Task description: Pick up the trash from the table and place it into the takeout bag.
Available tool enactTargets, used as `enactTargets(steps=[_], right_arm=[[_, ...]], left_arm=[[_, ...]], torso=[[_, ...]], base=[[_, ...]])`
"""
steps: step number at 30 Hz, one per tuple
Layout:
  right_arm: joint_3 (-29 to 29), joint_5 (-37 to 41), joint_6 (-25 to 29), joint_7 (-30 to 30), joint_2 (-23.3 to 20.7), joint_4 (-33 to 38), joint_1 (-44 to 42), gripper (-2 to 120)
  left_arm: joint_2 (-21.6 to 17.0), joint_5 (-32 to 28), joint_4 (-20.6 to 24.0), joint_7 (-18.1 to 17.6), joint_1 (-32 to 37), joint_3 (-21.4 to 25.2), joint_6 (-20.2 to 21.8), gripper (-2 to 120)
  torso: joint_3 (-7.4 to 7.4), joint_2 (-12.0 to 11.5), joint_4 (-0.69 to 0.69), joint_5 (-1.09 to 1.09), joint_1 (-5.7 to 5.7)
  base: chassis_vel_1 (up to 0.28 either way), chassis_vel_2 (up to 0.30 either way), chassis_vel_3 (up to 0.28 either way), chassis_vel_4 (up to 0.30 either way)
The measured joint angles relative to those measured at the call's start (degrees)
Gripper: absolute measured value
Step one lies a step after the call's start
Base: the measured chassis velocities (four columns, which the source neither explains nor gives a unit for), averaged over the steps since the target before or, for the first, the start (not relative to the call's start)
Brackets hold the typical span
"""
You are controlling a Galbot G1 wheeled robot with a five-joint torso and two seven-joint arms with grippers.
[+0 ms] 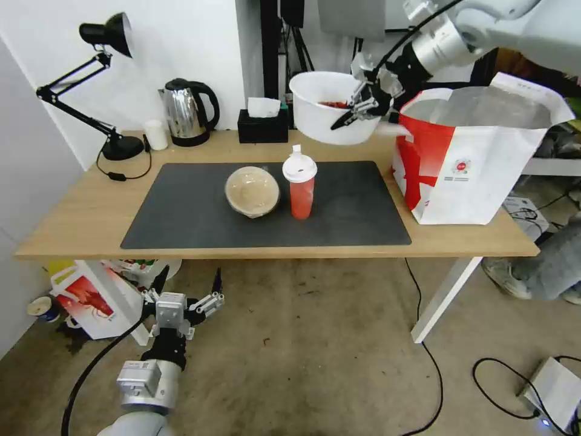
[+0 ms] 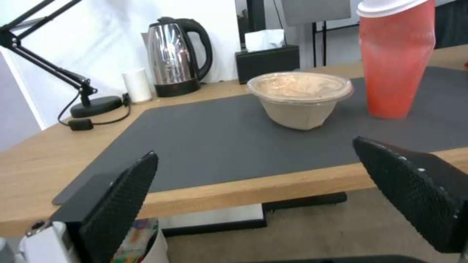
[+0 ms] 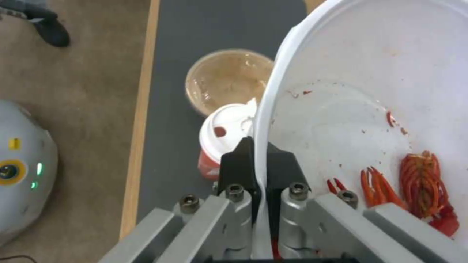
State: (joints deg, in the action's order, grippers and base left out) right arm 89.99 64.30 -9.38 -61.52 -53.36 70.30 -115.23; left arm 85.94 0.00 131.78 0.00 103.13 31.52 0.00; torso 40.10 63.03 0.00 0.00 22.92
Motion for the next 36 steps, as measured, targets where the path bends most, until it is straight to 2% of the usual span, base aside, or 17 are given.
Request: enactTargets(steps=[11,36], right_arm=[[0.0,-0.3,0.1,-0.8,0.6,-2.0,1.9,0],[-1.7,-4.0,1.9,-1.4,8.8,-4.5,5.6,0]], left_arm=[[0.0,0.0,0.0,0.0,0.0,0.0,0.0,100],[0.0,0.0,0.0,0.0,0.0,0.0,0.0,100]], torso=[[0.0,0.0,-0.01,0.01,0.0],[0.0,0.0,0.0,0.01,0.0]], base=[[0.0,0.0,0.0,0.0],[0.0,0.0,0.0,0.0]])
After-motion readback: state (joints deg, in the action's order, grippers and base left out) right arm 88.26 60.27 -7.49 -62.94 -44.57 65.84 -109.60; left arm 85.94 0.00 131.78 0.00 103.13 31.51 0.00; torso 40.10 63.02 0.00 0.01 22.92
